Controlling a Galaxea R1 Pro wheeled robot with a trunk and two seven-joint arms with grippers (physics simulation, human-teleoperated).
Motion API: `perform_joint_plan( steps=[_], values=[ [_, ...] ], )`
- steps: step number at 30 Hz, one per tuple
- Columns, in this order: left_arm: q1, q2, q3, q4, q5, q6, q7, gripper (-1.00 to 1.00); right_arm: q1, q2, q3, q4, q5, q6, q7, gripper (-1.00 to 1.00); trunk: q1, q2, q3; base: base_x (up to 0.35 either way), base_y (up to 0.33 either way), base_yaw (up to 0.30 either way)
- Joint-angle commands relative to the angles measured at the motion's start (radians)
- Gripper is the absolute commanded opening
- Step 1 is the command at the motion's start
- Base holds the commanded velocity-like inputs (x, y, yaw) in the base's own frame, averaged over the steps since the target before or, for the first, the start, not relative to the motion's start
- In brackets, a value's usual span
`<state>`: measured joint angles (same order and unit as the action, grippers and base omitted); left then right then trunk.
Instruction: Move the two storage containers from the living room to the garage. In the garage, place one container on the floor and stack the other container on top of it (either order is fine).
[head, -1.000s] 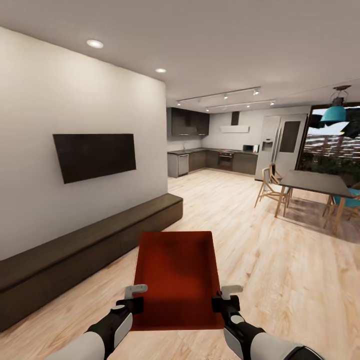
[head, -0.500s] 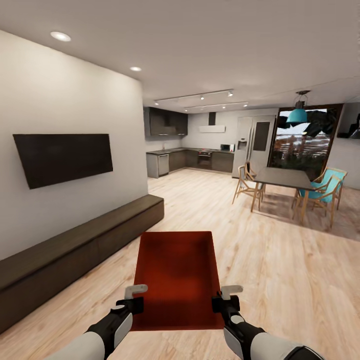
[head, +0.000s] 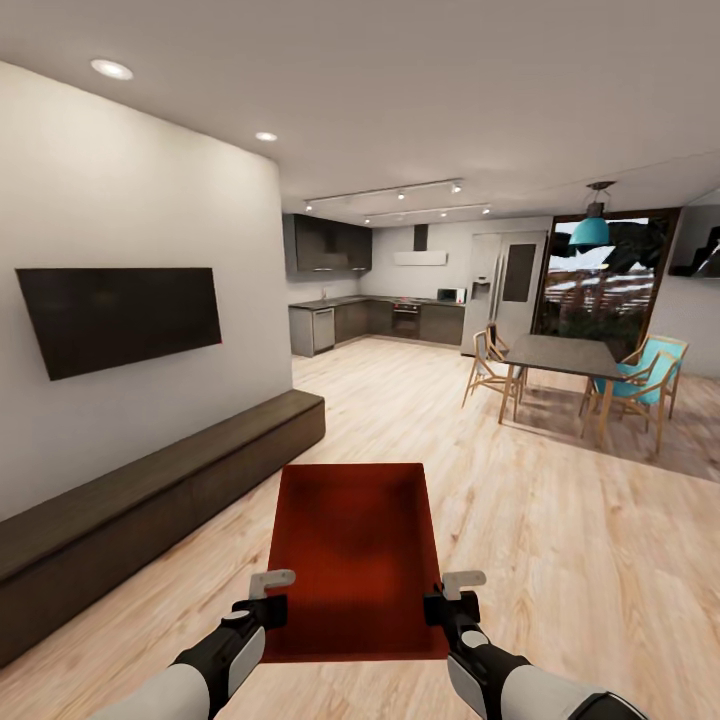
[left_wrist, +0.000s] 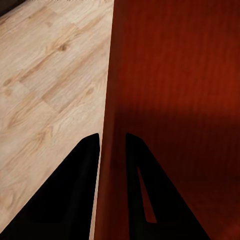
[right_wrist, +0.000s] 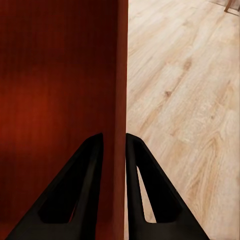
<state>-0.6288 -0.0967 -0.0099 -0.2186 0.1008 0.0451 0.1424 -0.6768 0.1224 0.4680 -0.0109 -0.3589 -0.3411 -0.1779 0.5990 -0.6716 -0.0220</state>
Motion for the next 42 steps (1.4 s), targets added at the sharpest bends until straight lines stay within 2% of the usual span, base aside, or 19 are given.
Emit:
perform_joint_plan(
  steps=[1, 18, 42],
  values=[
    [0.0, 0.002, 0.013, -0.002, -0.004, 0.005, 0.021, -1.0, -0.001, 0.0, -0.045, -0.001, -0.002, -0.002, -0.002, -1.0, 0.001, -0.002, -0.002, 0.16, 0.0, 0.0],
    [0.0, 0.003, 0.014, -0.002, -0.004, 0.005, 0.021, -1.0, -0.001, 0.0, -0.045, -0.001, -0.001, -0.003, -0.002, -1.0, 0.001, -0.002, -0.002, 0.167, 0.0, -0.017],
    [0.0, 0.003, 0.015, -0.002, -0.004, 0.005, 0.02, -1.0, -0.001, 0.0, -0.045, -0.001, -0.001, -0.003, -0.002, -1.0, 0.001, -0.002, -0.002, 0.168, 0.0, -0.281]
  ],
)
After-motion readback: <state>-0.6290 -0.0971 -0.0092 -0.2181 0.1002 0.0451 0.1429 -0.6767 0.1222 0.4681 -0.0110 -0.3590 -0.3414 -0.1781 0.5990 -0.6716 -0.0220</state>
